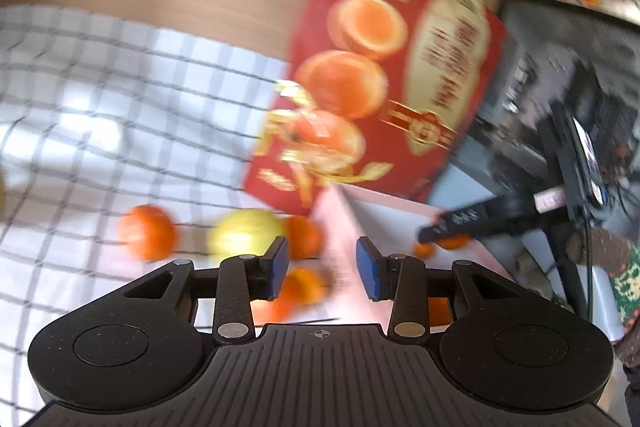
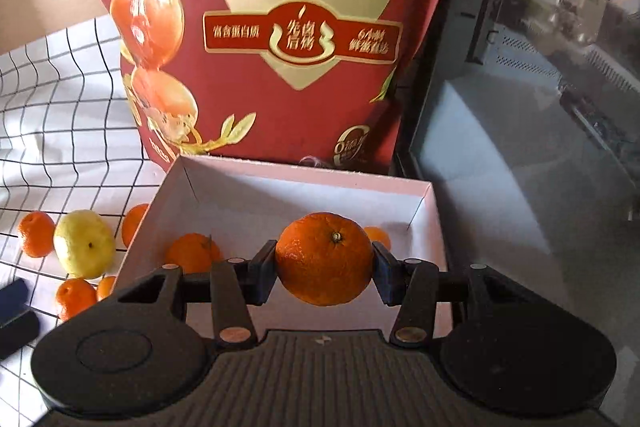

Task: Organize fruits
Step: 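Lower the held mandarin into the pink box and open the right gripper, then grasp a mandarin on the cloth with the right gripper while the left gripper approaches another mandarin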

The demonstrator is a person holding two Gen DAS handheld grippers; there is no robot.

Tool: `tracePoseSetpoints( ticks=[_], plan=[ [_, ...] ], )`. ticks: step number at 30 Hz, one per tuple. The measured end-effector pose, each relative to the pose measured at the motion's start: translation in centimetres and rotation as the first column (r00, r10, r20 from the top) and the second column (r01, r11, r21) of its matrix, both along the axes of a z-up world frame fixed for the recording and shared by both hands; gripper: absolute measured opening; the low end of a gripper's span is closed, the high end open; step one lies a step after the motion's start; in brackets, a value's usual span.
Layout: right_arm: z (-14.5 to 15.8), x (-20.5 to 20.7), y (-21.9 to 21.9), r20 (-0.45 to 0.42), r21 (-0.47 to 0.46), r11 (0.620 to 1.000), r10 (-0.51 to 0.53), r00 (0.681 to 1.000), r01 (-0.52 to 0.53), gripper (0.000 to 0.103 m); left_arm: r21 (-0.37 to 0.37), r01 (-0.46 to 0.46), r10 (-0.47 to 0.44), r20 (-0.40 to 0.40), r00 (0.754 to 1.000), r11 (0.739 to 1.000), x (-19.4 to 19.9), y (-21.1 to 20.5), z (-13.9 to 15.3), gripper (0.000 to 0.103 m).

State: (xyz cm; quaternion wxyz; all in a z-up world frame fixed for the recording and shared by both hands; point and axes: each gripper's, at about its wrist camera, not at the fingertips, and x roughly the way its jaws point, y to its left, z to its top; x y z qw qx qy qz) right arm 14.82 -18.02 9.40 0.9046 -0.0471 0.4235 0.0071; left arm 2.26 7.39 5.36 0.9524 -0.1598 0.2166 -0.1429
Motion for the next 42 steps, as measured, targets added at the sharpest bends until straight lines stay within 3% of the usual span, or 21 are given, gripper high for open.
tracePoseSetpoints(
  ticks=[5, 6, 8, 11, 16, 20, 26, 30, 34, 38, 40, 42],
  plan=[
    [-0.9, 0.8, 0.8, -0.049, 0.003, 0.999, -0.031, 0.998, 0.032, 0.05, -0.058, -0.111, 0.112, 0.011, 0.994, 0.992, 0.1, 4.8, -2.2, 0.041],
    [-0.8, 0.8, 1.1, -0.039, -0.01, 0.999, -0.038, 0.999, 0.038, 0.056, -0.075, -0.151, 0.149, -0.03, 0.988, 0.986, 0.4, 5.6, -2.4, 0.041],
    [-0.3, 0.4, 2.1, 0.017, -0.079, 0.996, -0.032, 0.999, 0.034, 0.06, -0.137, -0.185, 0.181, -0.038, 0.983, 0.973, 0.7, 7.0, -2.4, 0.041],
    [0.9, -1.2, 4.6, 0.095, -0.161, 0.987, 0.033, 0.995, -0.017, 0.066, -0.131, -0.243, 0.239, -0.051, 0.97, 0.961, 0.7, 8.2, -2.4, 0.041],
    [2.8, -4.3, 7.6, 0.072, 0.029, 0.978, 0.203, 0.977, -0.205, 0.068, -0.117, -0.318, 0.311, -0.074, 0.947, 0.941, 1.1, 9.9, -2.6, 0.041],
    [3.4, -6.2, 11.2, 0.068, 0.036, 0.942, 0.331, 0.941, -0.334, 0.068, -0.16, -0.366, 0.357, -0.085, 0.93, 0.917, 0.7, 11.5, -2.5, 0.041],
    [1.7, -6.8, 16.2, 0.037, -0.039, 0.902, 0.432, 0.901, -0.431, 0.056, -0.157, -0.388, 0.379, -0.08, 0.922, 0.908, 0.5, 11.6, -2.2, 0.041],
    [-1.1, -6.7, 18.7, -0.01, -0.102, 0.902, 0.42, 0.907, -0.419, 0.054, -0.149, -0.377, 0.374, -0.053, 0.926, 0.914, 0.2, 11.2, -1.8, 0.041],
    [-3.8, -5.7, 19.4, -0.033, -0.147, 0.927, 0.345, 0.938, -0.346, 0.054, -0.124, -0.374, 0.37, -0.055, 0.927, 0.919, 0.5, 10.9, -1.9, 0.041],
    [-4.5, -6.7, 19.6, 0.003, -0.217, 0.904, 0.377, 0.926, -0.367, 0.052, -0.113, -0.363, 0.359, -0.058, 0.932, 0.925, 0.7, 10.7, -2.1, 0.041],
    [-4.8, -7.4, 19.8, 0.0, -0.25, 0.885, 0.406, 0.914, -0.393, 0.041, -0.11, -0.36, 0.355, -0.059, 0.933, 0.926, 0.7, 10.7, -2.1, 0.041],
    [-4.9, -7.8, 19.9, -0.002, -0.269, 0.875, 0.418, 0.908, -0.403, 0.041, -0.104, -0.361, 0.356, -0.064, 0.932, 0.927, 0.8, 10.6, -2.2, 0.041]
  ],
)
